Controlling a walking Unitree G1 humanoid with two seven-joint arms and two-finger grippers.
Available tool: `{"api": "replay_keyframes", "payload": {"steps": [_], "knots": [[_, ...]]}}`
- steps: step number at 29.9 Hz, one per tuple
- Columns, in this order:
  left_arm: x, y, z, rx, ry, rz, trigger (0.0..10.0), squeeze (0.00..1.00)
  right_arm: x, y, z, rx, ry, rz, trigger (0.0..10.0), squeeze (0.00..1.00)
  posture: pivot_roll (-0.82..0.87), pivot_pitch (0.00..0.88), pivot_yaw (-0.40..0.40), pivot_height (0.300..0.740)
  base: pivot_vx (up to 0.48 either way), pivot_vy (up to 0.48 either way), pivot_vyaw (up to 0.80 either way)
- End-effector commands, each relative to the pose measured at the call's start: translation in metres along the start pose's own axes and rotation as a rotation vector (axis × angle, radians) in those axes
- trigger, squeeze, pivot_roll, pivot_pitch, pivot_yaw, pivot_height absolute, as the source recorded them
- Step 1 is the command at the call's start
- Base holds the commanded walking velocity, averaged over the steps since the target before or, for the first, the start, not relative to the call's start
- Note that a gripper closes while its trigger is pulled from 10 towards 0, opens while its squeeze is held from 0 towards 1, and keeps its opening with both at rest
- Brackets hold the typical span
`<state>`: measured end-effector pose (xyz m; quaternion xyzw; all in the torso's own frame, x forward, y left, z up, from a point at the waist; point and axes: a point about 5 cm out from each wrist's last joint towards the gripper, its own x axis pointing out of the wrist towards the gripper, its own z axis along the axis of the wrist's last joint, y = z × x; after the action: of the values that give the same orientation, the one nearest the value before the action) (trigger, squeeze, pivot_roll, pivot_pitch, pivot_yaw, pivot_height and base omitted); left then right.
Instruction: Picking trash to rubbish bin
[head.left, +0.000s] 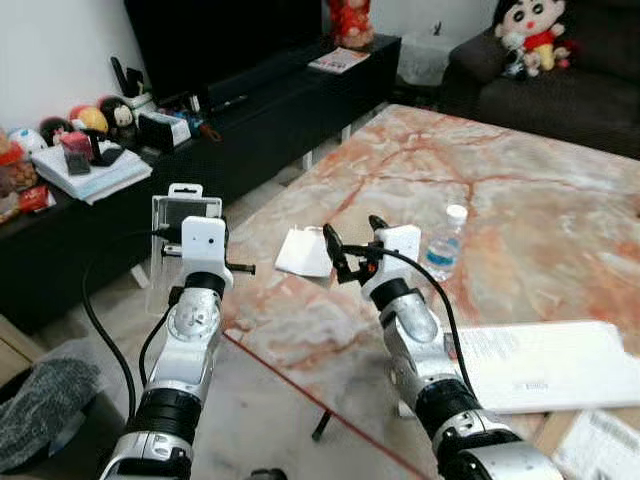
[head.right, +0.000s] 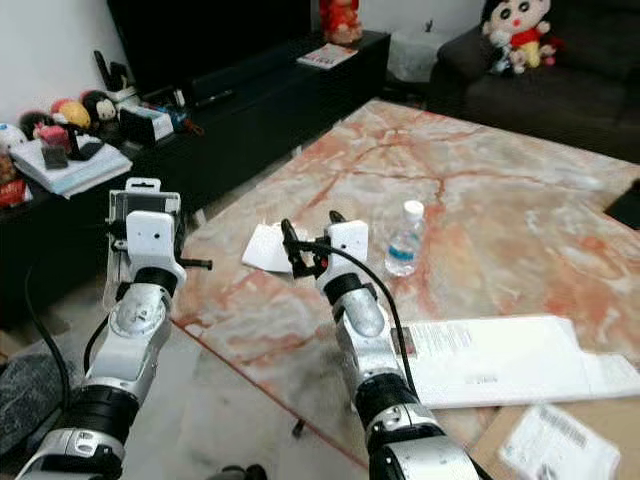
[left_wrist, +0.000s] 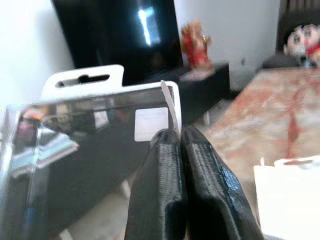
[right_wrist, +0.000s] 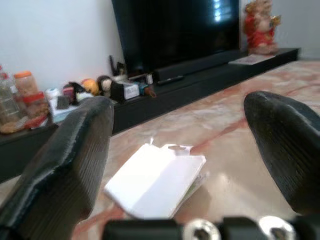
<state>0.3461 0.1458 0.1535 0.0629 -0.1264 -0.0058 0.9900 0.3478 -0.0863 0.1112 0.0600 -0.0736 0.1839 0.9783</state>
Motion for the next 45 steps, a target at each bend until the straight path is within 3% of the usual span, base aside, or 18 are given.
{"api": "replay_keyframes", "payload": {"steps": [1,33,38,45], "knots": [[-0.003,0.009,-0.003,0.015,0.004,0.025,10.0,0.00,0.006,0.008,0.005,0.003,-0.016,0.026,10.0,0.00,0.04,0.000,0.051,0.740,-0.247,0.000,0.00],[-0.004,0.010,-0.004,0.015,0.005,0.025,10.0,0.00,0.006,0.007,0.006,0.003,-0.016,0.025,10.0,0.00,0.04,0.000,0.051,0.740,-0.244,0.000,0.00],[-0.003,0.008,-0.005,0.008,0.011,0.026,10.0,0.00,0.004,0.006,-0.001,-0.003,0.025,0.025,10.0,0.00,0.05,0.000,0.039,0.740,0.000,0.000,0.00],[-0.008,0.009,-0.024,-0.002,0.112,-0.010,10.0,0.00,-0.003,0.002,-0.012,-0.006,0.083,0.017,10.0,0.00,0.05,0.000,0.037,0.740,0.000,0.000,0.00]]}}
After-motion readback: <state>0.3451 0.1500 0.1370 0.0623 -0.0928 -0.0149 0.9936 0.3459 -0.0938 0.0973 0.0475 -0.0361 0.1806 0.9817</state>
